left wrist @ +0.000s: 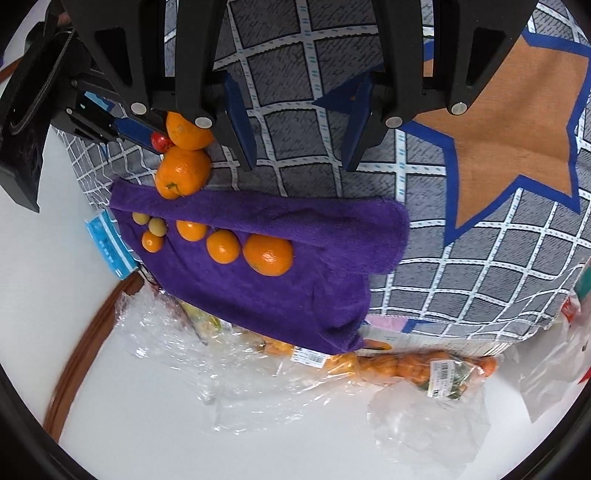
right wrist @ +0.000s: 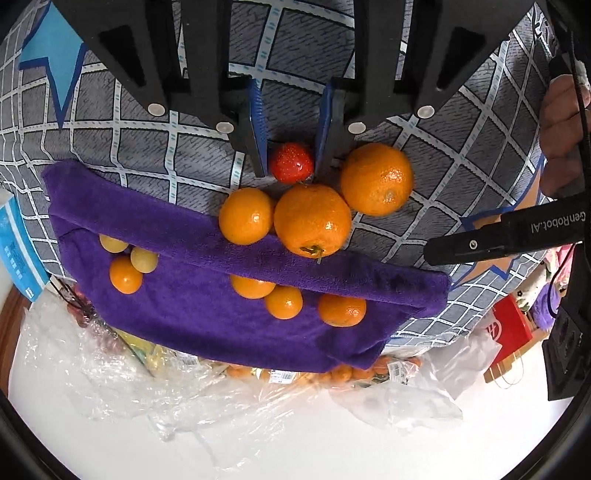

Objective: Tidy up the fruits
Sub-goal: 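Move both tools back toward the remaining fruit in front of the towel, then grasp the red cherry tomato with the right tool while the left tool grasps a mandarin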

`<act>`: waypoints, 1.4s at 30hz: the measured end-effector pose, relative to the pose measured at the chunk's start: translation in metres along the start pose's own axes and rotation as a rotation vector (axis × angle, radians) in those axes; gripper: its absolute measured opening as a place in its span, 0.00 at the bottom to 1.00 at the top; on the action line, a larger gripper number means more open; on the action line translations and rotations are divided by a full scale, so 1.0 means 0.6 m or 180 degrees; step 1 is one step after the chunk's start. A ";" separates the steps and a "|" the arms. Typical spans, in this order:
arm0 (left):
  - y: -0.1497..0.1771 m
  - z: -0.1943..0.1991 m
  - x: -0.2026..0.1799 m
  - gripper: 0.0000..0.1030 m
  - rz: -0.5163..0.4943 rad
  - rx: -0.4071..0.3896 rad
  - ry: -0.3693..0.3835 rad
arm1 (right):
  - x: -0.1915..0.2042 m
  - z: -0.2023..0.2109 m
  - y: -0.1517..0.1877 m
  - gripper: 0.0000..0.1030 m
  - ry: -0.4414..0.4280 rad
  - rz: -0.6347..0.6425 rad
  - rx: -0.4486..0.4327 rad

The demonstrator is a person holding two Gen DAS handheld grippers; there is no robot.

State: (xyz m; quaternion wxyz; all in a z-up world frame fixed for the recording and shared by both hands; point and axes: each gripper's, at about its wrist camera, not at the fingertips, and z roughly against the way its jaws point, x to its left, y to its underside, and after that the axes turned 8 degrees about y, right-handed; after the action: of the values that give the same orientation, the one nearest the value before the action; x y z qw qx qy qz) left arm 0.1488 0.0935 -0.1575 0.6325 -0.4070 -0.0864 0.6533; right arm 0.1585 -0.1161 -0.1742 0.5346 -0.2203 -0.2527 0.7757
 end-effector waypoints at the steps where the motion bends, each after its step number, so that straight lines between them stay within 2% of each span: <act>1: 0.001 0.000 -0.003 0.44 -0.0024 0.0009 0.0026 | -0.002 0.003 0.001 0.24 0.0001 -0.0012 -0.0013; 6: 0.015 -0.001 -0.031 0.44 -0.0187 0.0105 0.0082 | -0.031 0.026 0.018 0.24 0.0050 -0.0115 -0.0082; 13: 0.033 -0.007 -0.092 0.46 -0.0415 0.0265 0.0295 | -0.096 0.052 0.047 0.24 0.0162 -0.0389 -0.0108; 18: 0.032 -0.035 -0.119 0.46 -0.0477 0.0363 0.0151 | -0.136 0.065 0.065 0.24 0.0285 -0.0517 -0.0169; 22: 0.038 -0.061 -0.129 0.47 -0.0499 0.0354 -0.0107 | -0.156 0.067 0.076 0.24 0.0349 -0.0597 -0.0203; 25: 0.045 -0.066 -0.142 0.39 -0.0627 0.0272 -0.0248 | -0.165 0.070 0.080 0.24 0.0333 -0.0667 -0.0236; 28: 0.051 -0.067 -0.150 0.38 -0.0735 0.0255 -0.0353 | -0.170 0.073 0.082 0.24 0.0309 -0.0715 -0.0273; 39: 0.049 -0.063 -0.137 0.38 -0.0602 0.0236 -0.0241 | -0.177 0.075 0.086 0.24 0.0252 -0.0817 -0.0286; 42: 0.047 -0.060 -0.126 0.38 -0.0491 0.0210 -0.0115 | -0.179 0.076 0.087 0.24 0.0219 -0.0827 -0.0304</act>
State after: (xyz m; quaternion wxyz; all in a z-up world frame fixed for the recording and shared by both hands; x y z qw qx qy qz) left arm 0.1406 0.0058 -0.1668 0.6923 -0.3662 -0.1073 0.6124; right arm 0.1288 -0.2399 -0.1636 0.6278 -0.2374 -0.2972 0.6791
